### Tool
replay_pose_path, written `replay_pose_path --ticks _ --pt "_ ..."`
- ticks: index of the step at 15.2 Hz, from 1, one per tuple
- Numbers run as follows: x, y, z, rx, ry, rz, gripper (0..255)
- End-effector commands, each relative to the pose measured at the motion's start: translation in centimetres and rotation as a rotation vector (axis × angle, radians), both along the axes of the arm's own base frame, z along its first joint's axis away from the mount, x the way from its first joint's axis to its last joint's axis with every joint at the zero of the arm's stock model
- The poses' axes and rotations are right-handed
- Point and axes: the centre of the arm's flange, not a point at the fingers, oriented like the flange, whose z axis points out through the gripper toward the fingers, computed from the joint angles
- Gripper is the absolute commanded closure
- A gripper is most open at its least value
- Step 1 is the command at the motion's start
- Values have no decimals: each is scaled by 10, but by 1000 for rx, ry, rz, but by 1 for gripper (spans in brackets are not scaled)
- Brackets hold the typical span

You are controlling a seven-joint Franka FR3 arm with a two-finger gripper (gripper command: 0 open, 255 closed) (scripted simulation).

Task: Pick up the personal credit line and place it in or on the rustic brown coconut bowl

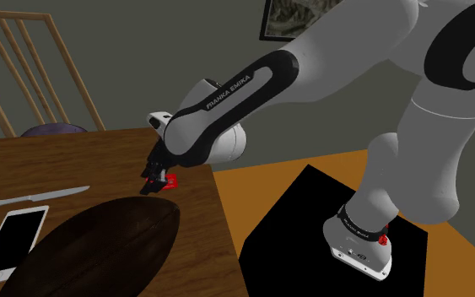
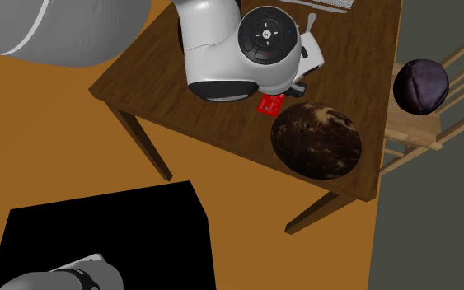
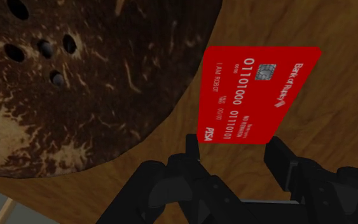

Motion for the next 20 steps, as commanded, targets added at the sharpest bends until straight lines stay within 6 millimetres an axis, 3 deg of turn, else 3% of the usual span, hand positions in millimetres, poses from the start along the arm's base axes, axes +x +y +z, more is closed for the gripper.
replay_pose_path --ticks 1,5,20 --pt "-1 0 -7 -7 11 1 255" --pt "-1 0 -5 -7 11 1 255" --pt "-1 0 74 -7 11 1 255"
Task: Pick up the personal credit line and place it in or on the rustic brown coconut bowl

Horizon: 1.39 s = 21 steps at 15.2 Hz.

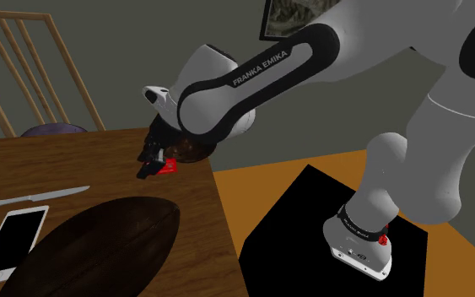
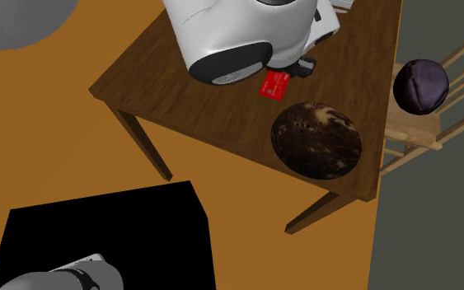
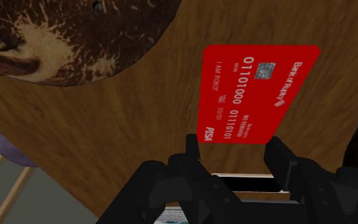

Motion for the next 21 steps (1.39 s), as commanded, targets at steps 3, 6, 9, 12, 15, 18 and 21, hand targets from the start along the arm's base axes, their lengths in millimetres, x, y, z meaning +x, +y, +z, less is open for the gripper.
replay_pose_path --ticks 3,6,9,12,15,18,21 --pt "0 1 22 -1 0 0 255" --pt "0 1 37 -1 0 0 255" --pt "5 -11 49 -1 0 0 255" --pt "20 -48 51 -1 0 0 255" --pt "34 -85 54 -1 0 0 255" --pt "49 -121 57 -1 0 0 255" --pt "59 -145 53 -1 0 0 255"
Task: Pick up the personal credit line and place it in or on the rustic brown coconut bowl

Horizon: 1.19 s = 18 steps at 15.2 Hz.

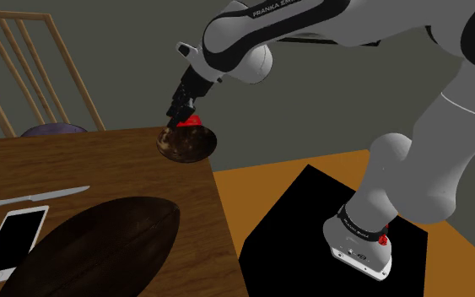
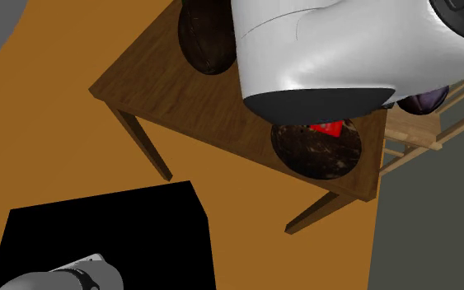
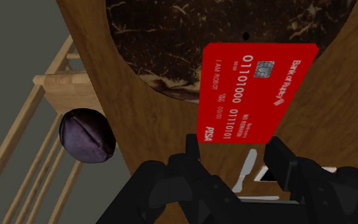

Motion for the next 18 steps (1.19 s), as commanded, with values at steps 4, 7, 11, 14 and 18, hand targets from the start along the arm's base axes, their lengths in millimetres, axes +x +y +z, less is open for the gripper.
replay_pose_path --ticks 4,7,11,14,18 --pt "2 -6 -24 0 0 2 255" --pt "2 -6 -40 0 0 2 255" --pt "2 -6 -61 0 0 2 255" --pt "2 -6 -77 0 0 2 255" --pt "2 -6 -79 0 0 2 255"
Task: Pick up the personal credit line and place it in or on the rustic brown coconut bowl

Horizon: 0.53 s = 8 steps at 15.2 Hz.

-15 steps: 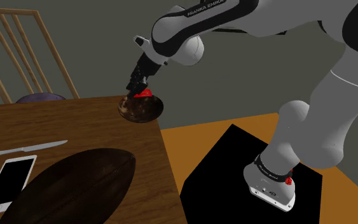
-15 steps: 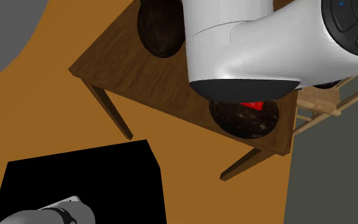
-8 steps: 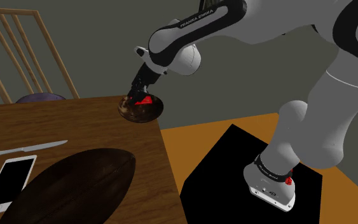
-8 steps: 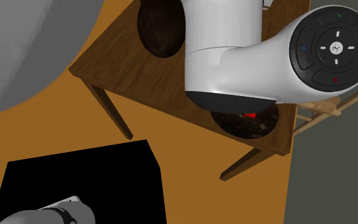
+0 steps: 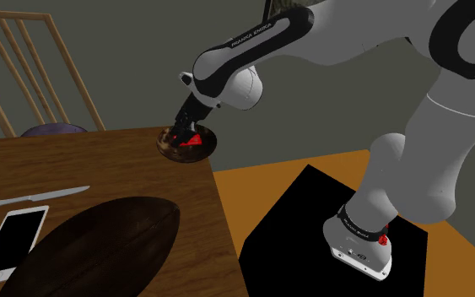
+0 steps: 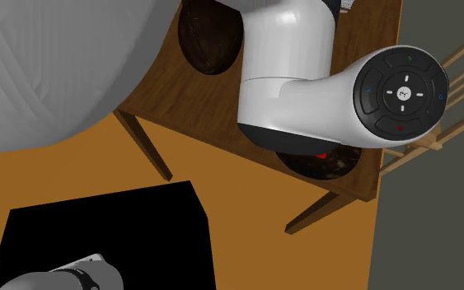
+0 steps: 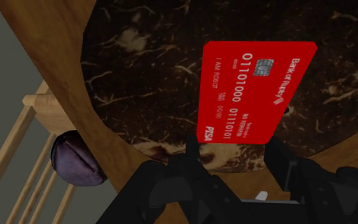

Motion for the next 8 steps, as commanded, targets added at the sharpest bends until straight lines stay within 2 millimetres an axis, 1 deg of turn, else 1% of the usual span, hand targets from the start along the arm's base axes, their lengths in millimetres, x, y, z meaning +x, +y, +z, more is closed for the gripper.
replay_pose_path --ticks 1,4,5,8 --pt "0 0 -1 0 0 0 255" --pt "0 0 0 0 0 0 255" --pt "0 0 0 0 0 0 0" --pt "0 0 0 0 0 0 0"
